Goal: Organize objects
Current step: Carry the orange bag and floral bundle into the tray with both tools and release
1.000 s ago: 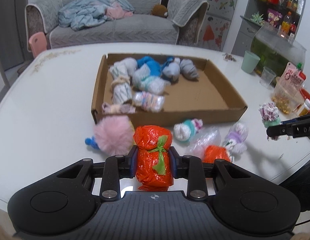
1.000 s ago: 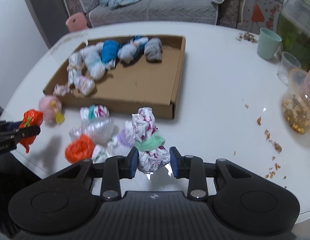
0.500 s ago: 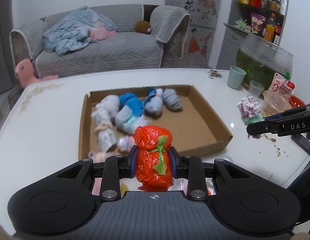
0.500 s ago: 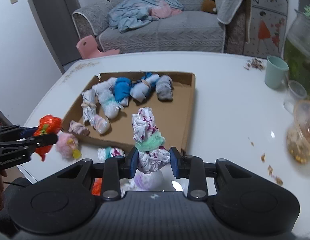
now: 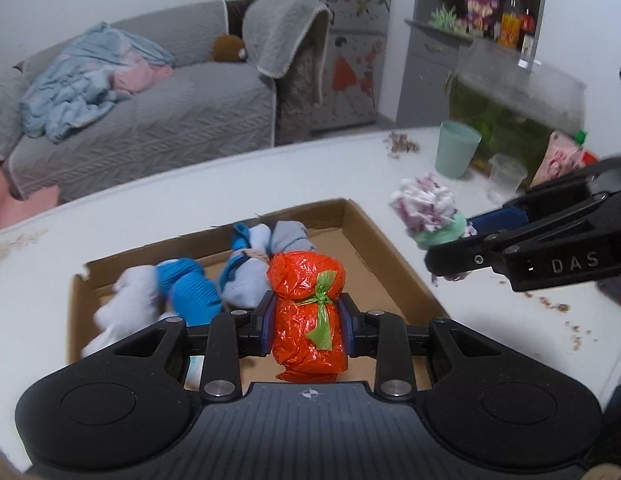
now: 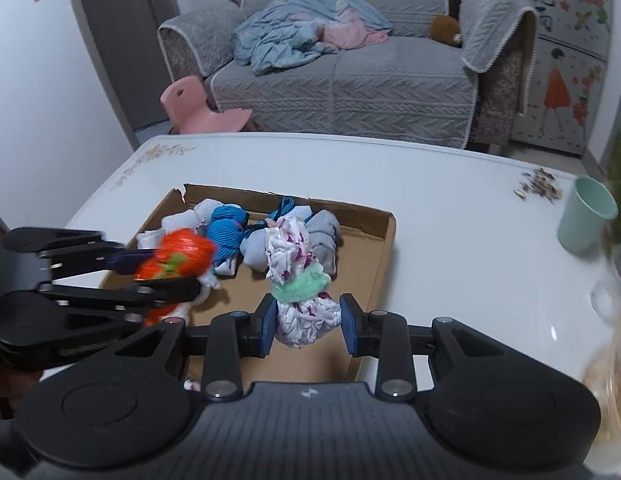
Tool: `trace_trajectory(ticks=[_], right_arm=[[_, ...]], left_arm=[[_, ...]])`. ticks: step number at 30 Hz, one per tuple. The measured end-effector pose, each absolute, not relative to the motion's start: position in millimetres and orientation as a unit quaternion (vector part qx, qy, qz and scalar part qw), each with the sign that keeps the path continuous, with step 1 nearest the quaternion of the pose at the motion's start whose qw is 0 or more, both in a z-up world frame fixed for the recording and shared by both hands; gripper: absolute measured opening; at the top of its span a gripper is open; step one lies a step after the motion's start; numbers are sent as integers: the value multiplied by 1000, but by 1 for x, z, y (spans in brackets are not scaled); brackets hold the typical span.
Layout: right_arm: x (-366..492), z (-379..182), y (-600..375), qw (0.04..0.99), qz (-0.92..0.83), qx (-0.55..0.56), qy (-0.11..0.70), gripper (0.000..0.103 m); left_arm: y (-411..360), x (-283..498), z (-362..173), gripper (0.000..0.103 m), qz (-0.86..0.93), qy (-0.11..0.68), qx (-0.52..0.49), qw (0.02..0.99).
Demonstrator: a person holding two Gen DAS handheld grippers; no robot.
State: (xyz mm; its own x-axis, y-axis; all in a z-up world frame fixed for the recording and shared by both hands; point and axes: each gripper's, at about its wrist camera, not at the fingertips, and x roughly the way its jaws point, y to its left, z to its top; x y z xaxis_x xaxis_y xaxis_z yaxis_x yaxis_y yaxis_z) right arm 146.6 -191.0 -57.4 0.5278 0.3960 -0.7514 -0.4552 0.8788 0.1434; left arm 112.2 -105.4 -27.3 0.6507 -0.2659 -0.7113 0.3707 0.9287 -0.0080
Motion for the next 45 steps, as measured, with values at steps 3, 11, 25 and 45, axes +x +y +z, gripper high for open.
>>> trace_trajectory(ticks=[3,11,25,45], right_arm=[[165,-69,-187,865,249,-45,433,30],[203,-100,-176,842,258,-72,469,30],[221,-115,-172,824,266,-103,490,31],[220,-106,-169,830,267,-98,479,42]], left_arm=[[-112,135,-45,38,-178,399,62,897],[-123,172,-84,38,-182,429,54,883],[-125,188,-104,39,-178,446,50,876],[-130,181,-92,72,-176,446,53,876]])
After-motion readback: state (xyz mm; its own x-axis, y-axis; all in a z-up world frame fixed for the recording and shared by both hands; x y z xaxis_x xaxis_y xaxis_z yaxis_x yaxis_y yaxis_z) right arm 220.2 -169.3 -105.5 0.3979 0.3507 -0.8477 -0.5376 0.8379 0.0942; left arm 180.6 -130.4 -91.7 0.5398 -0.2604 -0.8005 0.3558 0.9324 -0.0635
